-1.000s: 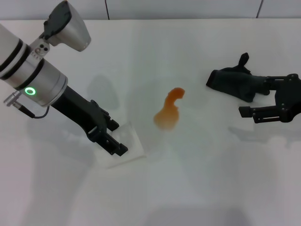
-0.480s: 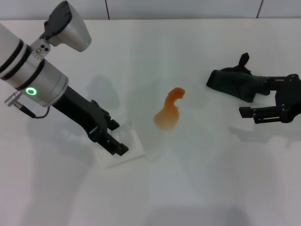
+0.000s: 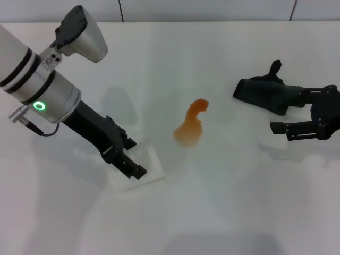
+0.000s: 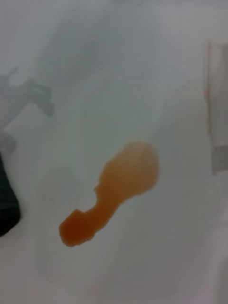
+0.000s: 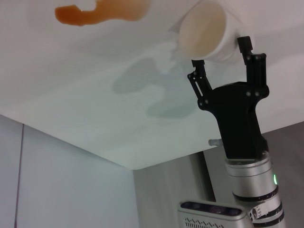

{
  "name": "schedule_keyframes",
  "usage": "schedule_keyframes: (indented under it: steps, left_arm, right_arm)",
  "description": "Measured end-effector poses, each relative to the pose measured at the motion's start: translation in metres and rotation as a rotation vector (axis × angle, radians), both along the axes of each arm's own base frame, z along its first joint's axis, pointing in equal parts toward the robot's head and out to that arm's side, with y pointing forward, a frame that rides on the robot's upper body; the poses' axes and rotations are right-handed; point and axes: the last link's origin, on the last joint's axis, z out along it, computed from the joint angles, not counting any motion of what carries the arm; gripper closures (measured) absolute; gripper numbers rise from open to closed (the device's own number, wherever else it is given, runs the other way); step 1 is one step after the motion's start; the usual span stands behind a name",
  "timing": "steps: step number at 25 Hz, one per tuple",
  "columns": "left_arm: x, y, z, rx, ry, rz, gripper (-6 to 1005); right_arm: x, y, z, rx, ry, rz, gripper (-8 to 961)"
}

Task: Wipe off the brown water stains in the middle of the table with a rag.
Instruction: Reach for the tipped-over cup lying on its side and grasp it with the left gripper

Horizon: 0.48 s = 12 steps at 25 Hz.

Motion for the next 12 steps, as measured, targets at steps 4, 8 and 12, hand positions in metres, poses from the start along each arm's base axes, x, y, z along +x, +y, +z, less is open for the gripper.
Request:
schedule_keyframes:
  steps: [4,8,12]
  left_arm:
    - [0.0,-0.0001,-0.0001,-0.001,0.0,0.001,130]
    - [0.0,-0.0002,-0.0001,-0.001,0.001,0.001,139]
    - [0.0,-0.0002,-0.0001,-0.001,0.001,0.002,188]
  right_arm:
    - [-0.0004,0.0,0.0002,0.002,0.004,0.001,171]
    - [0.0002,-0.0006,0.0009,0.004,0.008,0.002,171]
    - [0.0004,-0.0007,0.0012,0.006,0.008,0.002,171]
